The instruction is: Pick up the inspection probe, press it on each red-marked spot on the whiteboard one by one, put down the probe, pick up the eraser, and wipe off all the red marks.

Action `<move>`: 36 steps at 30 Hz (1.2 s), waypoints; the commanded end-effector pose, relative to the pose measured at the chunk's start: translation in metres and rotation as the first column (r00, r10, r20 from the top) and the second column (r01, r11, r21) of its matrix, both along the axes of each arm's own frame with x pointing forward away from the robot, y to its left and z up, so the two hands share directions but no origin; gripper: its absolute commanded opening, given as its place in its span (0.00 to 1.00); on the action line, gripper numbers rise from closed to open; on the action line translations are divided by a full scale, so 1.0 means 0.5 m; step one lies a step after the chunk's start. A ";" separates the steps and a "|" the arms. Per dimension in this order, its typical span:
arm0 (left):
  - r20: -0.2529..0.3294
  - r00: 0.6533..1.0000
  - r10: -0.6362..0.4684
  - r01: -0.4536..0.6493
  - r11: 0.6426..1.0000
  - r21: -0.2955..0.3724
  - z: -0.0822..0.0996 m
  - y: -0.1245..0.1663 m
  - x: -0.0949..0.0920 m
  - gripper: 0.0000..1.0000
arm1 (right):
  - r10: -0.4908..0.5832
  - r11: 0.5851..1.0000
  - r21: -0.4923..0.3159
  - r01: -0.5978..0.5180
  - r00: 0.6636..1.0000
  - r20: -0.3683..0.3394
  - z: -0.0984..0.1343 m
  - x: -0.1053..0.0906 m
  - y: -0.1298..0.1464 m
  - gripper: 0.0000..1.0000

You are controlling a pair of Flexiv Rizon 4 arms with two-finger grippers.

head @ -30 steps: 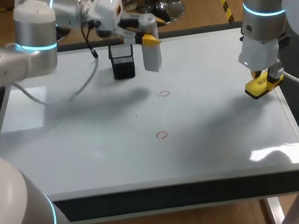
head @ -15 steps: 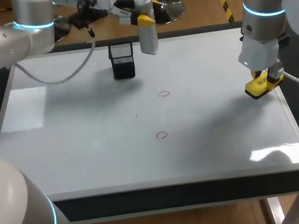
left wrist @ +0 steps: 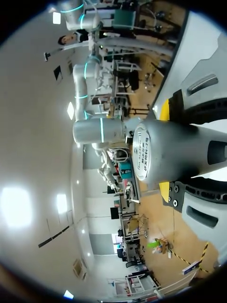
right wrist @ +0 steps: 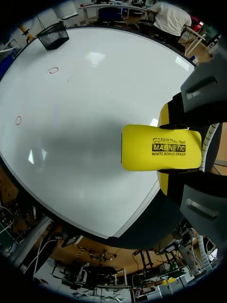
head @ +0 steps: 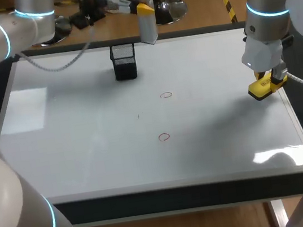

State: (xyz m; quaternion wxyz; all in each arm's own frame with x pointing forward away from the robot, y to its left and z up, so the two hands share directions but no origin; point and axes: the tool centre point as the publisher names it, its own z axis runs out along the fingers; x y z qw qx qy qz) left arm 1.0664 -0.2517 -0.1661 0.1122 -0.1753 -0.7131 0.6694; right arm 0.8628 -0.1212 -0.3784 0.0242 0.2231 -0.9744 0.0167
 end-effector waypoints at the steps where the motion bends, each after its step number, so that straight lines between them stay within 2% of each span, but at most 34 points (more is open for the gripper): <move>1: -0.021 0.962 -0.271 0.271 0.962 0.017 -0.011 0.000 0.036 0.00 | 0.001 1.000 -0.003 -0.001 1.000 -0.002 0.001 0.002 -0.001 0.00; 11: -0.032 0.954 -0.297 0.298 0.954 0.022 -0.025 -0.002 0.068 0.00 | 0.001 1.000 -0.003 -0.001 1.000 -0.002 0.001 0.002 -0.001 0.00; 36: -0.041 0.951 -0.308 0.309 0.951 0.020 -0.029 -0.003 0.068 0.00 | 0.011 1.000 -0.003 -0.011 1.000 0.001 0.002 0.008 0.004 0.00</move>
